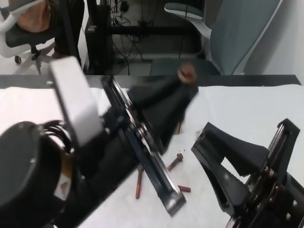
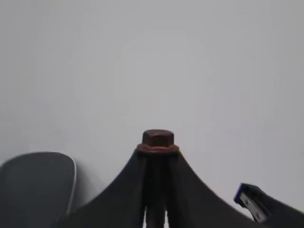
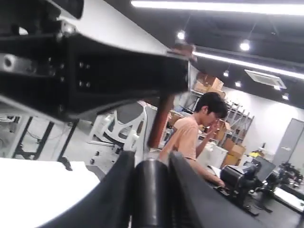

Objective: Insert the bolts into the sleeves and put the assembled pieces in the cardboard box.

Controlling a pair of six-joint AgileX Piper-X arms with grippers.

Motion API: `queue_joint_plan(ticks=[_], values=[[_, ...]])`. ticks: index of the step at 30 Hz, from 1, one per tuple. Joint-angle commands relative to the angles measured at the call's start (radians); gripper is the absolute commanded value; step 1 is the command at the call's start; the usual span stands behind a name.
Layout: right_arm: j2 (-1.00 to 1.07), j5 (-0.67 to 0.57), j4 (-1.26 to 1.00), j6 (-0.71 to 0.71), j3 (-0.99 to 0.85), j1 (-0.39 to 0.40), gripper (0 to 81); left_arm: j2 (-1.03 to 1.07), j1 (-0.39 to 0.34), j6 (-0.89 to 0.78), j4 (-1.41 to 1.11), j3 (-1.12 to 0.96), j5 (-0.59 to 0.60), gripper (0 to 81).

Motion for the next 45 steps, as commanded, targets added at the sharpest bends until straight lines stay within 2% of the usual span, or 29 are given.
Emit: queue_joint_plan(ticks=[1,6,9,13,17,20,23,28,30,33,37,39,42,45], values=[[-0.008,0.038,-0.017,-0.055,-0.010,-0.001,0.4,-0.003,0.000,0.070,-0.143,-0.003,0.020,1.8],[-0.008,0.101,-0.021,-0.054,-0.010,-0.001,0.4,-0.003,0.000,0.070,-0.144,-0.003,0.022,1.8],[-0.008,0.095,-0.030,-0.054,-0.010,-0.001,0.4,-0.003,0.000,0.028,-0.144,-0.003,0.022,1.8],[-0.006,0.062,-0.031,-0.054,-0.010,-0.001,0.4,-0.003,0.000,-0.122,-0.130,-0.003,0.022,1.8],[-0.007,0.061,-0.031,-0.024,-0.010,-0.001,0.4,-0.003,0.000,-0.125,-0.113,-0.003,0.022,1.8],[-0.007,0.103,0.023,0.127,-0.010,-0.001,0.4,-0.003,0.000,-0.125,-0.088,-0.003,0.022,1.8],[-0.003,0.221,0.242,0.336,-0.010,-0.005,0.4,-0.003,0.000,-0.125,-0.040,-0.003,0.022,1.8],[0.027,0.311,0.516,0.514,-0.010,-0.056,0.4,-0.003,0.000,-0.114,0.162,-0.003,0.016,1.8],[0.043,0.301,0.567,0.600,-0.010,-0.093,0.4,-0.003,0.000,-0.114,0.300,-0.003,0.002,1.8],[0.067,0.231,0.671,0.687,-0.022,-0.147,0.4,-0.003,0.000,-0.094,0.515,-0.003,-0.078,1.8],[0.097,0.138,0.894,0.722,-0.099,-0.221,0.4,-0.002,0.004,-0.094,0.706,-0.003,-0.245,1.8],[0.115,0.090,1.027,0.722,-0.163,-0.250,0.4,-0.002,0.020,-0.148,0.783,-0.003,-0.307,1.8],[0.154,0.038,1.170,0.722,-0.255,-0.297,0.4,-0.002,0.071,-0.246,0.919,-0.003,-0.308,1.8],[0.217,0.004,1.258,0.713,-0.335,-0.337,0.4,-0.002,0.125,-0.255,1.044,-0.003,-0.289,1.8]])
